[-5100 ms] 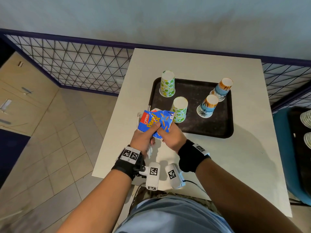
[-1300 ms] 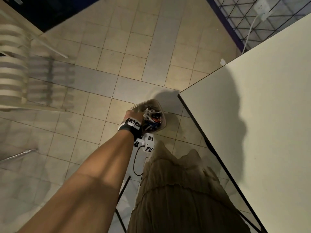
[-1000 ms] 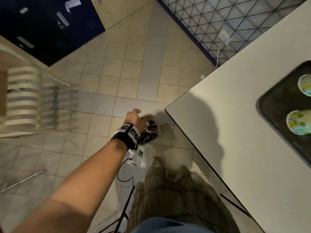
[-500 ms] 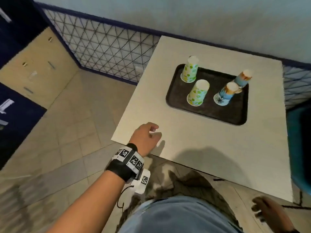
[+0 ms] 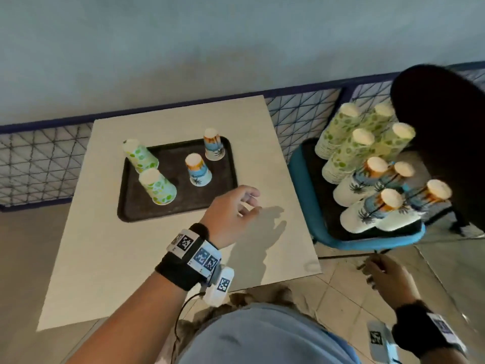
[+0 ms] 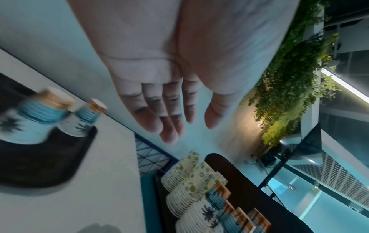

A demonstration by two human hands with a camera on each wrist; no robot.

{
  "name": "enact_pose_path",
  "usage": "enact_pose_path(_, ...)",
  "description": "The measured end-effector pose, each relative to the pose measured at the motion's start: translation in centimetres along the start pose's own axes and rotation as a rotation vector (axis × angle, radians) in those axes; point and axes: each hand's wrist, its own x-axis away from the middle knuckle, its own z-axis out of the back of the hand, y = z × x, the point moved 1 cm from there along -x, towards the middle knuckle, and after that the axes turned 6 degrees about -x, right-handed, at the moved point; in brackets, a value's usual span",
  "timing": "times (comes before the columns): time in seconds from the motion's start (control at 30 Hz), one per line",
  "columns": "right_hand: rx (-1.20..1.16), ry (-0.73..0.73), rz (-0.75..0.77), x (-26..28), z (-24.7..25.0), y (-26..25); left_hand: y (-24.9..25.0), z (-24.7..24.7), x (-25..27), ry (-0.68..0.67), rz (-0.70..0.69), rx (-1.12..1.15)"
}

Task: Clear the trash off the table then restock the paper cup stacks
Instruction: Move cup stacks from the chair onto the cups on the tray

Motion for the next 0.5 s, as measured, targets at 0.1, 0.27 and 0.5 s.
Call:
enact_pose_path(0.1, -0.022, 0.023, -0.040, -2.8, 2.2, 1.6, 4.5, -4.1, -4.1, -0.026, -0.070, 0.009)
enact_pose_path(0.27, -0.005, 0.001, -0.057, -6.8, 3.3, 3.3, 10.3, -10.3, -9.2, -0.094, -0.205, -0.026)
enact_pose_path(0.5, -0.015, -0.032, -0.041, -9.6, 2.0, 3.4, 14.7, -15.6, -13.5, -0.268, -0.391, -0.158)
